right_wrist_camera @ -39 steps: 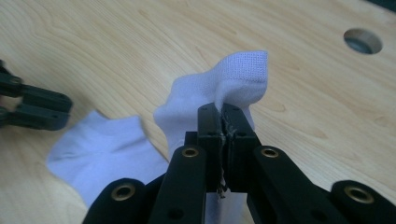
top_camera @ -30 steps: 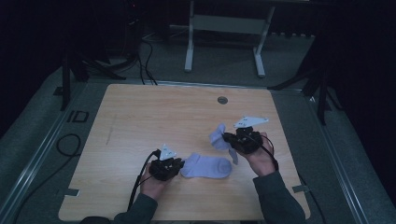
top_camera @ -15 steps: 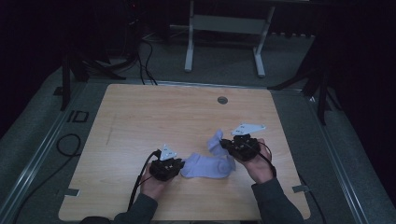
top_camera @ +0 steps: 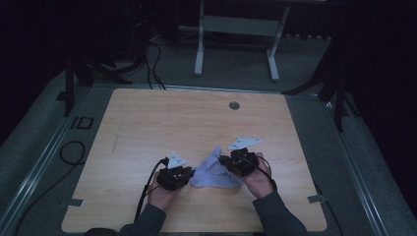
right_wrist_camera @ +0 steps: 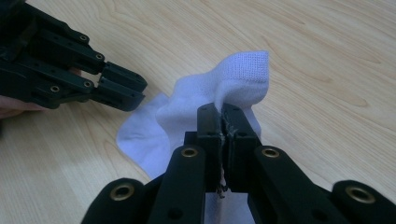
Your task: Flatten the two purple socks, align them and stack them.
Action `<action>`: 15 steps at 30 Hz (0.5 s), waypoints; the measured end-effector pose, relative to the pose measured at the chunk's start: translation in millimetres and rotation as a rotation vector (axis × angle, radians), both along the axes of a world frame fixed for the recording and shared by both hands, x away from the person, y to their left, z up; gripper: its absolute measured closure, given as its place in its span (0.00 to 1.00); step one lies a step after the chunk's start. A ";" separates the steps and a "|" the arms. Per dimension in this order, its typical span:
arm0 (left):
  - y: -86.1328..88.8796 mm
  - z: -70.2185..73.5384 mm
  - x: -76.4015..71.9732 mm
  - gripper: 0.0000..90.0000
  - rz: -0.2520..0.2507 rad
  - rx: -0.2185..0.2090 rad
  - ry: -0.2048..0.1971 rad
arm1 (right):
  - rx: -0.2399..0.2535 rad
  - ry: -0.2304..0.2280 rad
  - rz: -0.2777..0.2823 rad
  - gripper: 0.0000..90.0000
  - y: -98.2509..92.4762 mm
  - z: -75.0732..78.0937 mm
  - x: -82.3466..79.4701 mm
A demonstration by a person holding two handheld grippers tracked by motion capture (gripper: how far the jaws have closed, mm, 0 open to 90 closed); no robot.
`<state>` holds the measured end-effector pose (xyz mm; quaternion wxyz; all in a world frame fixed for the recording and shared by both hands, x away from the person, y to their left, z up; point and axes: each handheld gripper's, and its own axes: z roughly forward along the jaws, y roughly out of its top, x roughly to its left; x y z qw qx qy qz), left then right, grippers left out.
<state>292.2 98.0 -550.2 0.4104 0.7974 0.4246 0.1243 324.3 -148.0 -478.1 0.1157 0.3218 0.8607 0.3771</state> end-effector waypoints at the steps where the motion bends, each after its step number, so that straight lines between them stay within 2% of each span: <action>1: 0.2 0.5 -0.1 0.85 -0.003 -0.002 0.000 | 0.003 0.001 0.003 0.96 0.9 -0.2 -0.3; 6: 0.3 4.9 -2.3 0.85 -0.020 -0.029 -0.001 | 0.011 0.009 0.009 0.96 5.8 -4.8 -0.8; 8: 0.6 7.7 -3.6 0.83 -0.033 -0.062 0.004 | 0.015 0.012 0.015 0.96 7.6 -8.2 -0.6; 9: 0.6 7.7 -3.6 0.83 -0.033 -0.062 0.004 | 0.014 0.014 0.016 0.96 8.1 -9.3 -0.6; 12: -1.3 12.5 -5.8 0.81 -0.060 -0.096 0.006 | 0.018 0.020 0.019 0.96 9.6 -12.2 -0.4; 15: -4.9 13.0 -6.7 0.78 -0.082 -0.103 0.010 | 0.025 0.024 0.019 0.96 10.9 -14.7 -0.3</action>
